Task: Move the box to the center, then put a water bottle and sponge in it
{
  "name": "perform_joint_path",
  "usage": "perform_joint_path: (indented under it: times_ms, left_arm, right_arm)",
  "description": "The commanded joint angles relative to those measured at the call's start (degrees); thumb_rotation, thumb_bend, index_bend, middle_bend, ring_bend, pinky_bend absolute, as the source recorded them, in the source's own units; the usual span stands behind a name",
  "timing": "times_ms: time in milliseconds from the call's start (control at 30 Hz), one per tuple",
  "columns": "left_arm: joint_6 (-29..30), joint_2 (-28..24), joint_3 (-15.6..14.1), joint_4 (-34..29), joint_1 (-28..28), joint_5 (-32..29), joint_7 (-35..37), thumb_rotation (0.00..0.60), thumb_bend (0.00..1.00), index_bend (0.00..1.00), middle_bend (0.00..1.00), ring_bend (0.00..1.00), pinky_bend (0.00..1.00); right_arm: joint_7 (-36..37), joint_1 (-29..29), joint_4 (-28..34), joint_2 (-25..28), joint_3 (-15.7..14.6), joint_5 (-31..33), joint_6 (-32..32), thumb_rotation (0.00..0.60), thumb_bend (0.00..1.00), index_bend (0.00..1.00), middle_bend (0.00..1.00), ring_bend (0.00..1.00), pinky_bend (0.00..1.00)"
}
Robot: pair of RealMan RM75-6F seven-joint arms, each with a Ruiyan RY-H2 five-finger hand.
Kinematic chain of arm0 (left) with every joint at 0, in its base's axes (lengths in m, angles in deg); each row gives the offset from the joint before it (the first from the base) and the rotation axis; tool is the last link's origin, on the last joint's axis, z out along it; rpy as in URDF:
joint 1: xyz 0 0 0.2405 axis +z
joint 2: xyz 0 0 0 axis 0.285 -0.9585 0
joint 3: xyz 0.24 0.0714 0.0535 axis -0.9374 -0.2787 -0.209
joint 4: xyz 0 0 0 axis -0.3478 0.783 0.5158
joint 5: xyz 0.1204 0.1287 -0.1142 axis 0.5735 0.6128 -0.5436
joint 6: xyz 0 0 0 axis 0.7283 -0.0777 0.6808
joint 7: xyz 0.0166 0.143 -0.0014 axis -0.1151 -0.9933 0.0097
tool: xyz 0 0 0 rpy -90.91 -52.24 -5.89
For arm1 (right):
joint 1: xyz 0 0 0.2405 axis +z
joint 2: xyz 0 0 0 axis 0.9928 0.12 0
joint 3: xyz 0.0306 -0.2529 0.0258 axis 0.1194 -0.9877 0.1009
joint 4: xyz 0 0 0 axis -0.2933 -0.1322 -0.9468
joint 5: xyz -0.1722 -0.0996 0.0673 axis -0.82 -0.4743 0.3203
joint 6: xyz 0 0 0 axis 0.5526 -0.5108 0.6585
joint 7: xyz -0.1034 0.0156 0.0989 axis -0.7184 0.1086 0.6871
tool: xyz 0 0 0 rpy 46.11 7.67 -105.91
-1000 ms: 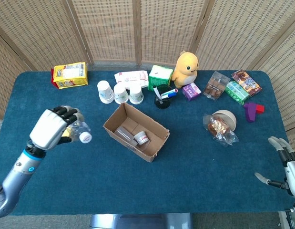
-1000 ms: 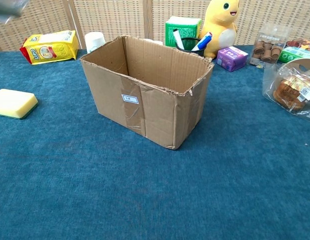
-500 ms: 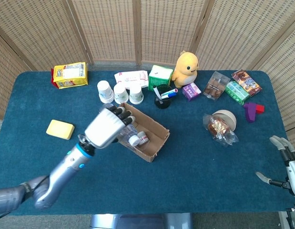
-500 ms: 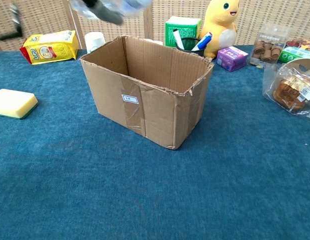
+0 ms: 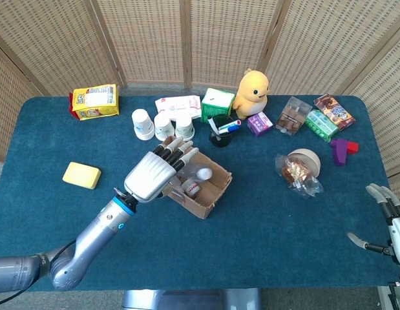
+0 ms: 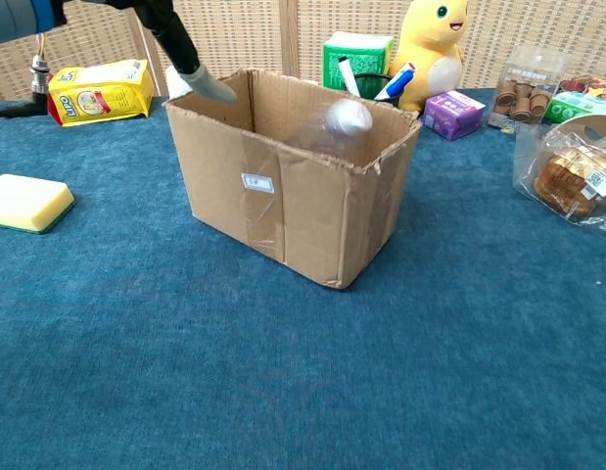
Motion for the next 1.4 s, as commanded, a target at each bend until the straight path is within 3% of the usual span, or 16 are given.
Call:
perform_joint_path:
  times_ms: [33,233,367,600,967,1400]
  left_arm:
    - [1.33,-1.36,-0.90,0.43,1.06,1.68,2.46,0.600,0.07,0.00,0.00,0.00,0.30]
    - [3.27,-7.89,-5.91,3.96,6.42,7.58,10.68,0.600,0.07,0.00,0.00,0.00,0.31]
    - [3.40,-10.88,-9.82,10.26,10.57,9.16,18.83,0.600,0.07,0.00,0.00,0.00,0.31]
    - [0.45,-10.08,-12.82,21.32,13.15,9.86,29.28,0.600,0.07,0.00,0.00,0.00,0.27]
    - [-8.44,-2.97,-12.38,36.93,12.69,3.31,33.24,0.600,0.07,0.00,0.00,0.00,0.24]
    - [-14.92,0.41,-11.54,41.48,11.69,-2.33,31.90,0.600,0.07,0.00,0.00,0.00,0.22]
  right_arm:
    - [-0.09,-0.05,0.06,0.02,-0.02,0.00,0.08,0.600,0.00,0.10,0.03,0.07,0.17]
    - [0.22,0.01,-0.09,0.09,0.10,0.21,-0.05,0.600,0.00,0.10,0.03,0.07,0.17]
    - [-0.55,0.17,0.09,-0.08,-0.11,-0.34,-0.07,0.600,0.00,0.10,0.03,0.07,0.17]
    - [-2.10,0.29,0.61,-0.37,-0.65,-0.96,-0.42,0.600,0.00,0.10,0.03,0.07,0.17]
    - [-3.19,0.48,0.57,-0.78,-0.71,-0.55,-1.08,0.600,0.00,0.10,0.03,0.07,0.17]
    - [-2.28,0.51,0.46,-0.56,-0.57,-0.03,-1.32,0.600,0.00,0.10,0.03,0.07,0.17]
